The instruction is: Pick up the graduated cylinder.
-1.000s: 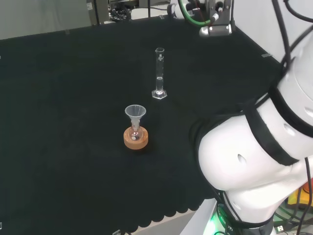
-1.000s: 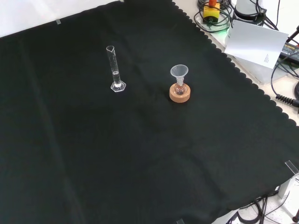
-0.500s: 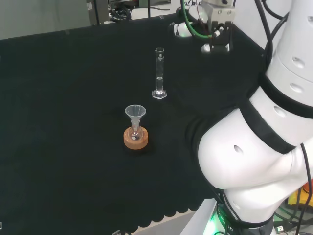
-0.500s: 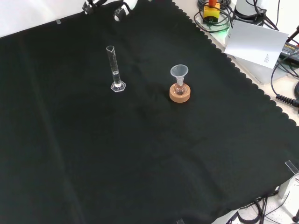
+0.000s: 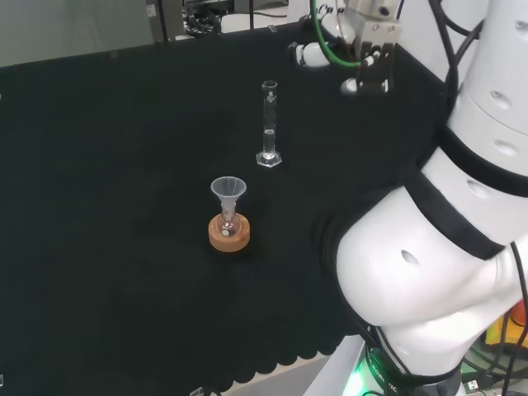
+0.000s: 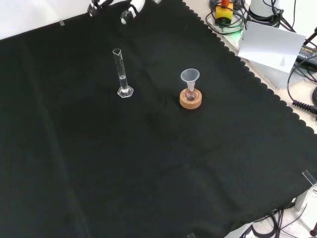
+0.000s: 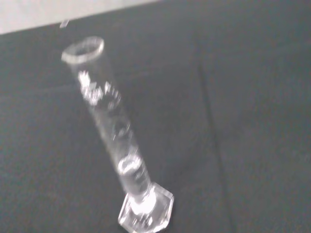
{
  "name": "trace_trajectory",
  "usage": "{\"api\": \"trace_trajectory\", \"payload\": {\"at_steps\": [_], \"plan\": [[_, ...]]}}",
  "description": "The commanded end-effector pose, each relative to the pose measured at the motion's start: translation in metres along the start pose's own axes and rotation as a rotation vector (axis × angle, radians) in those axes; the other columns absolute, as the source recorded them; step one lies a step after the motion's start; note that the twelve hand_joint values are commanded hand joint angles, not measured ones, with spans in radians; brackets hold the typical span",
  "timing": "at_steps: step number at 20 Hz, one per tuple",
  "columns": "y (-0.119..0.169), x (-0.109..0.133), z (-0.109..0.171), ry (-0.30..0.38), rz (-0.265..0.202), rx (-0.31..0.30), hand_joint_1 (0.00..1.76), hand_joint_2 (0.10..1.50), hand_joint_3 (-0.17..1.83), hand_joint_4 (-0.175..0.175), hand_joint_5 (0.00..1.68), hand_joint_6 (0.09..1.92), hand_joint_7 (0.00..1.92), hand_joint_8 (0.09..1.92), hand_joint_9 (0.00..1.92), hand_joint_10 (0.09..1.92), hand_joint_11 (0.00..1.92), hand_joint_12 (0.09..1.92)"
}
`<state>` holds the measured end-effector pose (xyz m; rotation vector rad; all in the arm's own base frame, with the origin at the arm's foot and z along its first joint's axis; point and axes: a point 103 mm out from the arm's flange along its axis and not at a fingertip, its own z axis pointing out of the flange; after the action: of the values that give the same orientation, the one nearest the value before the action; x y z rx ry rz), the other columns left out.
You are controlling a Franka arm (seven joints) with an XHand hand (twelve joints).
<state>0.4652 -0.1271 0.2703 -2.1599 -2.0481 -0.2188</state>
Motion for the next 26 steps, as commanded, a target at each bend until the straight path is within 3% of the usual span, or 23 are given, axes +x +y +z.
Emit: {"api": "trace_trajectory", "payload": {"at_steps": [1,7,12,19,26], "plan": [[-0.005,0.005,0.086,0.157,-0.095,0.065,0.44,1.02,0.22,-0.06,0.36,0.09,0.12,0.68,0.38,0.72,0.11,1.42],[-0.004,0.004,0.107,0.182,-0.097,0.098,0.52,0.98,0.23,-0.059,0.37,0.09,0.13,0.68,0.41,0.71,0.14,1.42],[-0.006,0.003,0.118,0.234,-0.118,0.086,0.64,0.92,0.23,-0.059,0.41,0.09,0.15,0.68,0.44,0.69,0.16,1.4],[-0.005,0.006,0.135,0.356,-0.152,0.069,0.84,0.72,0.49,-0.061,0.44,0.09,0.19,0.67,0.48,0.64,0.2,1.38],[-0.002,0.004,0.149,0.476,-0.155,0.037,0.91,0.65,0.61,-0.054,0.33,0.09,0.09,0.65,0.33,0.68,0.16,1.39]]}}
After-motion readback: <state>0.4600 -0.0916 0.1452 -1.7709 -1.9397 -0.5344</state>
